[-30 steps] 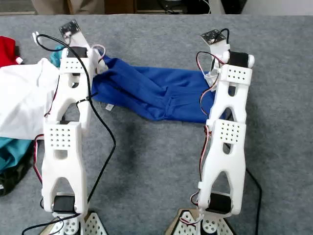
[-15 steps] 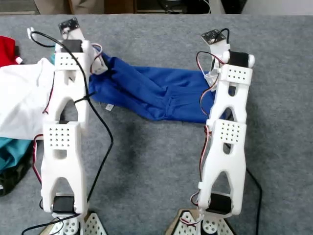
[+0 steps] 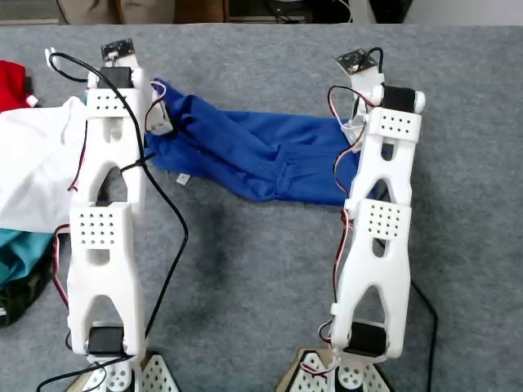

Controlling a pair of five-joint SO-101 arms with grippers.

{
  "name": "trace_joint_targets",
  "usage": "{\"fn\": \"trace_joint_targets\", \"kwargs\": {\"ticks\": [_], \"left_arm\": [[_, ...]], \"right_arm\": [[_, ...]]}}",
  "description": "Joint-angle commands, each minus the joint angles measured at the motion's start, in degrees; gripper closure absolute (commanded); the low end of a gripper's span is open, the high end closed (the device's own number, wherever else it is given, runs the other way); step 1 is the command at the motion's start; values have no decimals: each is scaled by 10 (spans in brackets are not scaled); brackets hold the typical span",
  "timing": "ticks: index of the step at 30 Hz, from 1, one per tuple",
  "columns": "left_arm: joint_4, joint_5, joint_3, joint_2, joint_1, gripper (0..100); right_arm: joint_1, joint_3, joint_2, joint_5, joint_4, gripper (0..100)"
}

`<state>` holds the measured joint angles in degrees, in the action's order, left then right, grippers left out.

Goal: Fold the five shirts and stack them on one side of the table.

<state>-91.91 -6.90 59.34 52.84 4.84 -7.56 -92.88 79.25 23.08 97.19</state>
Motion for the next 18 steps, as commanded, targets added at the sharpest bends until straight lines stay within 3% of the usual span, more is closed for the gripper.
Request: {"fn": "trace_joint_targets", "kwargs": {"ticks": [1,10,18], "left_arm": [[42,37,-27,-7,10,858],[113,49,-92,-7,10,861],[97,48,-92,-10,14,904]], "right_arm": [[-3,-27,-5,7,-8,940],[-3,-27,-5,7,-8,940],[-3,-27,-4,7,-8,940]]}}
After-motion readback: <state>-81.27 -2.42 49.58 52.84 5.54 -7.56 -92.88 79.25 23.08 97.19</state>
